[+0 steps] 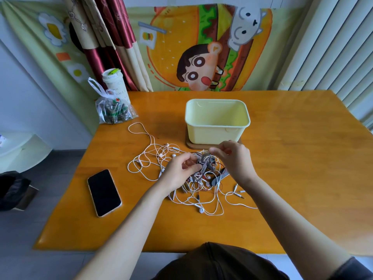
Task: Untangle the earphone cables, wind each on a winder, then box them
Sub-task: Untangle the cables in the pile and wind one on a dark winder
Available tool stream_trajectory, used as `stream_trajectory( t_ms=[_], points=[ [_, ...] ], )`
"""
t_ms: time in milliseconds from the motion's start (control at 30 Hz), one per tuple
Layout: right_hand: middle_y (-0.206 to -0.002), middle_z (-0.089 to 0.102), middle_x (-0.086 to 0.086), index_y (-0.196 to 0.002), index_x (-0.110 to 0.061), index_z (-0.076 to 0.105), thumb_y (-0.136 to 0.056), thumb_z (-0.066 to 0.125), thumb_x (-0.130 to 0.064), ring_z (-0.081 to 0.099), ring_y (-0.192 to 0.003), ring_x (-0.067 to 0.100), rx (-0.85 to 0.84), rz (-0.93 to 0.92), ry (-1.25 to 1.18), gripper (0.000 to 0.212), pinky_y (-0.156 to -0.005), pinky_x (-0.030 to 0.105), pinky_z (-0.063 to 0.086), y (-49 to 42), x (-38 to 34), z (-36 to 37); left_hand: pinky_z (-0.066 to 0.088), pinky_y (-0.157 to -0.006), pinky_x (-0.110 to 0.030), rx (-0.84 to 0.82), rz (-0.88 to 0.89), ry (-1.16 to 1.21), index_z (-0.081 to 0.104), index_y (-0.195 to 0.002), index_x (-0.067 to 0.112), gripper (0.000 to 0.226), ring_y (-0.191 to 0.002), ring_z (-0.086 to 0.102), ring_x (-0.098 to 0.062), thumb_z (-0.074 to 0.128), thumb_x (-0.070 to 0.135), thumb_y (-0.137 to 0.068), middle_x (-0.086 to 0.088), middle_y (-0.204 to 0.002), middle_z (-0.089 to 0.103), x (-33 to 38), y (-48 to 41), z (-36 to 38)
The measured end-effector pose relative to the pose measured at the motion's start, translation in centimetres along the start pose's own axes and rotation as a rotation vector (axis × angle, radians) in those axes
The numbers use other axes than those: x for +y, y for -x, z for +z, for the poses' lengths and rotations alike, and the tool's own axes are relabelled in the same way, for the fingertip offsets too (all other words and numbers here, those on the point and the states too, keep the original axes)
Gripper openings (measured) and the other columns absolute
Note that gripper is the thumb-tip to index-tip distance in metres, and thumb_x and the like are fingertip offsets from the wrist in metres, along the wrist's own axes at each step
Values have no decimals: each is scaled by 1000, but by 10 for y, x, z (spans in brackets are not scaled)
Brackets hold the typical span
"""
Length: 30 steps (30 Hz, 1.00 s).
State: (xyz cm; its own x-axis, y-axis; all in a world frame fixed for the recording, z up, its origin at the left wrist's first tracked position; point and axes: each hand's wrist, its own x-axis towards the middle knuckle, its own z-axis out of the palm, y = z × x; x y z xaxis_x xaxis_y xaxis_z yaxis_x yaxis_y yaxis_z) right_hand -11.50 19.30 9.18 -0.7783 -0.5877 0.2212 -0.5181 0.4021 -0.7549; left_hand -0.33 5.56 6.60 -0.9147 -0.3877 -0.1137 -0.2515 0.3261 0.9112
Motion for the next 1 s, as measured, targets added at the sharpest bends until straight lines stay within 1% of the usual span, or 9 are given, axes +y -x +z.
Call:
stream_trajectory(
  t_ms=[133, 200, 333, 433, 633, 733, 833, 933, 1000],
  points=[
    [-70, 68, 0, -76, -9, 64, -85, 65, -30, 68, -70, 19, -83, 119, -164, 23, -69, 31, 56, -2, -2, 4, 49, -75, -19, -53, -27, 102, 61, -96, 23, 8, -87, 61, -14, 61, 17, -91, -3, -94, 65, 3, 4, -1],
    [-66, 66, -5, -77, -6, 63, -88, 63, -26, 67, -67, 17, -98, 128, -201, 22, -69, 28, 55, -3, -5, 5, 48, -71, -14, -66, -35, 131, 60, -94, 27, 10, -82, 59, -9, 60, 18, -91, 3, -90, 63, 5, 4, -3],
    [-65, 66, -4, -76, -7, 61, -89, 61, -28, 67, -65, 18, -79, 174, -232, 25, -67, 25, 54, -5, -6, 10, 49, -78, -27, -42, -44, 110, 60, -94, 25, 6, -84, 60, -17, 59, 20, -92, 0, -87, 62, 4, 1, -5],
    [-63, 65, -6, -72, -12, 59, -92, 58, -28, 62, -58, 9, -75, 182, -250, 25, -64, 21, 52, -7, -9, 13, 50, -84, -38, 4, -44, 93, 61, -100, 19, 8, -88, 61, -22, 58, 22, -93, -1, -89, 62, 2, 1, -3],
    [-68, 68, 0, -77, -8, 60, -96, 51, -30, 65, -65, 14, -97, 161, -262, 30, -69, 30, 54, -8, -9, 18, 52, -87, -49, 61, -58, 149, 63, -97, 26, 10, -90, 62, -27, 57, 18, -93, -2, -91, 62, -1, 3, -3],
    [-65, 67, -1, -75, -10, 58, -97, 48, -28, 63, -58, 6, -96, 155, -298, 31, -64, 24, 54, -9, -11, 15, 53, -86, -48, 60, -44, 182, 63, -98, 28, 13, -88, 62, -26, 57, 18, -93, 4, -89, 63, -1, 4, -2],
    [-63, 65, 0, -70, -12, 56, -98, 48, -27, 61, -52, 1, -115, 181, -335, 32, -57, 19, 52, -14, -15, 9, 53, -86, -40, 42, -19, 176, 62, -99, 31, 14, -92, 62, -28, 57, 19, -93, 2, -92, 64, 1, 5, -3],
    [-61, 60, 0, -67, -11, 54, -98, 47, -27, 58, -52, 7, -170, 243, -399, 35, -54, 18, 46, -15, -14, 8, 52, -87, -30, 27, 13, 281, 61, -100, 26, 12, -93, 63, -23, 56, 17, -92, 6, -92, 65, 7, 6, -2],
    [-59, 55, 0, -67, -7, 56, -97, 48, -28, 52, -55, 12, -195, 250, -391, 37, -57, 22, 43, -12, -11, 10, 53, -89, -31, 62, 4, 429, 60, -100, 20, 11, -94, 64, -22, 56, 13, -92, 2, -94, 66, 12, 5, -4]
  ],
)
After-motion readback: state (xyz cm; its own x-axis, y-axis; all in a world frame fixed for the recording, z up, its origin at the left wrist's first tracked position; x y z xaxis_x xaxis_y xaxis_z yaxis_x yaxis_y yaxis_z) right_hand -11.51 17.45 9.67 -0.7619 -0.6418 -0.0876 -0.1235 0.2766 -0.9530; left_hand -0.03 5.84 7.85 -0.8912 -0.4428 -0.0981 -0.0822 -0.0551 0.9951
